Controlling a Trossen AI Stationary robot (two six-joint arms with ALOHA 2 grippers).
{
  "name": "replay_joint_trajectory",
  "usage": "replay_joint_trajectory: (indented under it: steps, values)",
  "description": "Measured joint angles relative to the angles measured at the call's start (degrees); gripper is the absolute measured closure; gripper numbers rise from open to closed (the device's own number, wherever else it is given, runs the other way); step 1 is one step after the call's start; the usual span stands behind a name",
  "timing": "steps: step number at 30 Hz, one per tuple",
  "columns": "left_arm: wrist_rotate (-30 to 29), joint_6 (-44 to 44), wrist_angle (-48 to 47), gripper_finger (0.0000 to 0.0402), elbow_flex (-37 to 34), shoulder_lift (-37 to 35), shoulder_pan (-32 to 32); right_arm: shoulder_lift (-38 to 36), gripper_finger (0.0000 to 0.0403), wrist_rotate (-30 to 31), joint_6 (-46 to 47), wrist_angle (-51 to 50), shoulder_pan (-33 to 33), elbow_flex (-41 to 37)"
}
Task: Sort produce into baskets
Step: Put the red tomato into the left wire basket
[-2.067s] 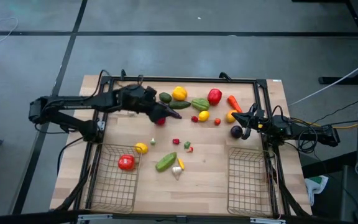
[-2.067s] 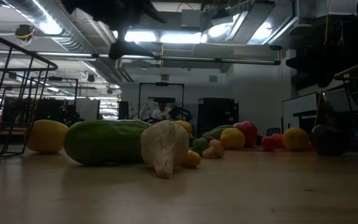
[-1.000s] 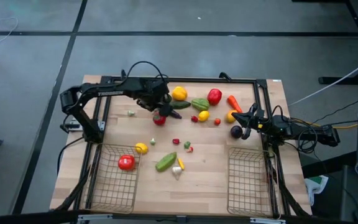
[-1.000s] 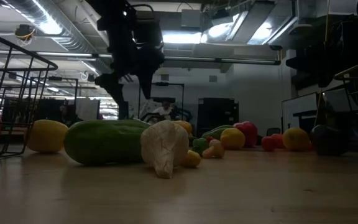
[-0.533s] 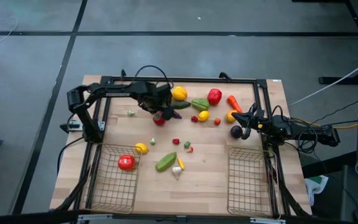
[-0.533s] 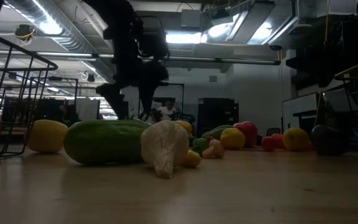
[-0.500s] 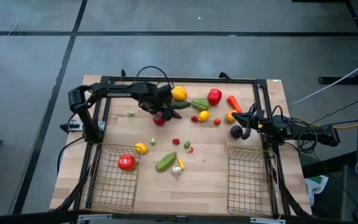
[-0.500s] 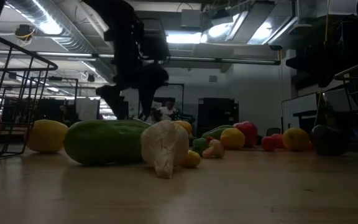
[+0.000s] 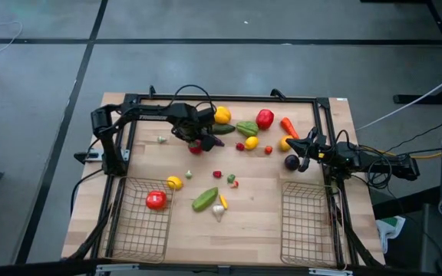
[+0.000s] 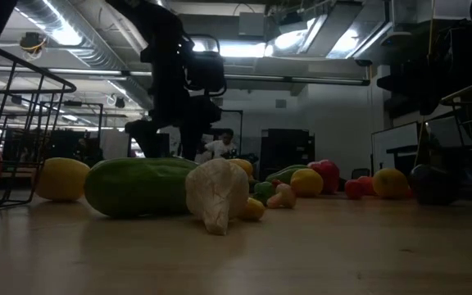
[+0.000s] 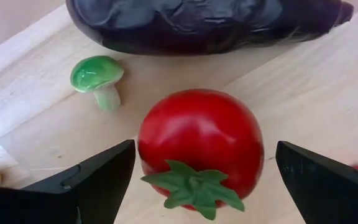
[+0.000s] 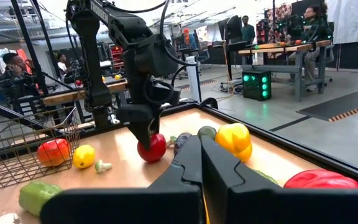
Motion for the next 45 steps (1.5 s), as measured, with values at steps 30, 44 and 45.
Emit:
replay_joint_trajectory:
  steps: [30,44,45]
  values:
    - [-6.8,1.1,4.4,0.0114,0.0,0.0,-3.0,0.0,0.0402,0.0,0.0,0.0,0.0,0.0]
    - [-6.4,6.3,4.4,0.0135,0.0,-0.1,-4.2,0.0,0.0402,0.0,0.0,0.0,0.0,0.0]
    - [-5.8,7.0,4.4,0.0135,0.0,-0.1,-4.2,0.0,0.0402,0.0,0.0,0.0,0.0,0.0]
